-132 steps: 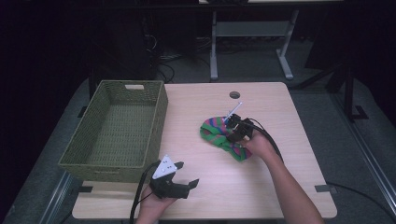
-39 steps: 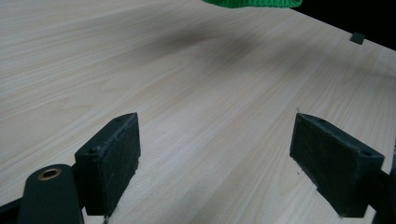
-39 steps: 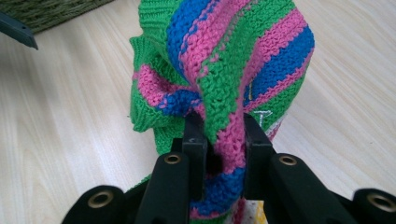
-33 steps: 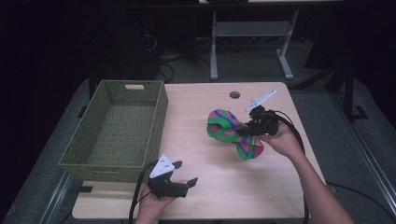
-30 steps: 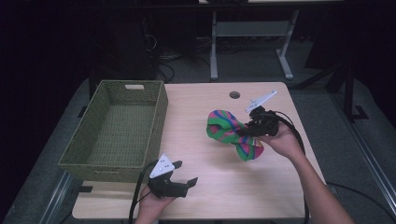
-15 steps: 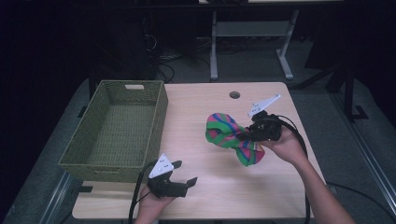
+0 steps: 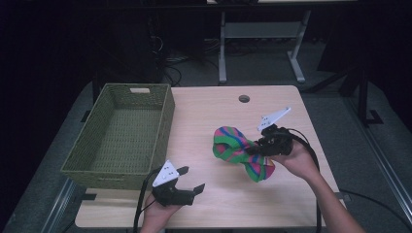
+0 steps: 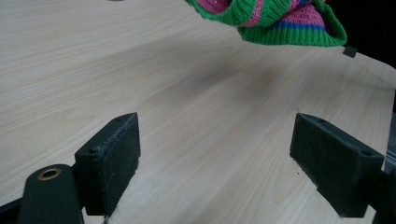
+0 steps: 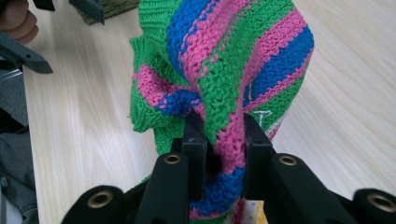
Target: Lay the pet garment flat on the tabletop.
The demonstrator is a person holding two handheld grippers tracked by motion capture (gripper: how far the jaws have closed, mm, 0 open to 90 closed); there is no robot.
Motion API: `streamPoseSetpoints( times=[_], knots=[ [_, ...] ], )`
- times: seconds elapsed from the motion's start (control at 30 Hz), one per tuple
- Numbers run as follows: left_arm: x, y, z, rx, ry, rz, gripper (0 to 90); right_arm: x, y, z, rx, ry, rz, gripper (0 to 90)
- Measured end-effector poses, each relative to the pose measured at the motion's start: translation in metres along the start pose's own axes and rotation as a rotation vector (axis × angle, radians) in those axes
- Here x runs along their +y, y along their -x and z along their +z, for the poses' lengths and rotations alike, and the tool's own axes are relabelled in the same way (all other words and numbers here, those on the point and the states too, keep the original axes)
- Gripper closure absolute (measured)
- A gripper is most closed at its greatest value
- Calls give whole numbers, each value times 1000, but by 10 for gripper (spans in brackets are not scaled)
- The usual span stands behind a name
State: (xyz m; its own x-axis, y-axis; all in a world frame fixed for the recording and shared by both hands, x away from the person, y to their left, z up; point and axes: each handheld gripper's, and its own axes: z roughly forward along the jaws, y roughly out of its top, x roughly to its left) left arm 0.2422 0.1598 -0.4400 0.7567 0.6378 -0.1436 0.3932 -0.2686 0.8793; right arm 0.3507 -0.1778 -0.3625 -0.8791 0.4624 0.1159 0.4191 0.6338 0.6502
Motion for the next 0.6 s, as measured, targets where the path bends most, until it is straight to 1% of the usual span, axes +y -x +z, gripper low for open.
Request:
streamPoseSetpoints(
  times=[0.03,0.07,0.1,0.13,0.17,0.23,0.33,0.37,0.4,0.5,0.57,0.6],
  knots=[
    [0,0,0,2,3,1,158,-1,-1,1,2,-1,-1,757],
    [0,0,-1,2,7,0,158,-3,-2,2,9,4,8,757],
    [0,0,-1,3,17,-2,158,-3,-2,2,9,4,8,757],
    [0,0,-2,5,21,-2,158,-5,-4,5,21,6,6,757],
    [0,0,-2,5,21,-2,158,-5,-4,5,21,6,6,757],
    [0,0,-2,5,21,0,158,-6,-6,8,21,2,-1,757],
    [0,0,-2,4,20,-3,158,-9,-9,17,37,-6,-6,756],
    [0,0,-2,3,20,-4,158,-9,-9,17,37,-6,-6,756],
    [0,0,-2,3,17,-2,158,-9,-10,20,52,-17,-12,756],
    [0,-1,-3,2,18,-3,158,-10,-12,23,66,-17,-18,755],
    [0,-1,-3,2,21,-5,157,-11,-14,25,70,-17,-27,755],
    [0,-1,-3,1,23,-8,158,-12,-16,27,80,-18,-36,755]
  ],
)
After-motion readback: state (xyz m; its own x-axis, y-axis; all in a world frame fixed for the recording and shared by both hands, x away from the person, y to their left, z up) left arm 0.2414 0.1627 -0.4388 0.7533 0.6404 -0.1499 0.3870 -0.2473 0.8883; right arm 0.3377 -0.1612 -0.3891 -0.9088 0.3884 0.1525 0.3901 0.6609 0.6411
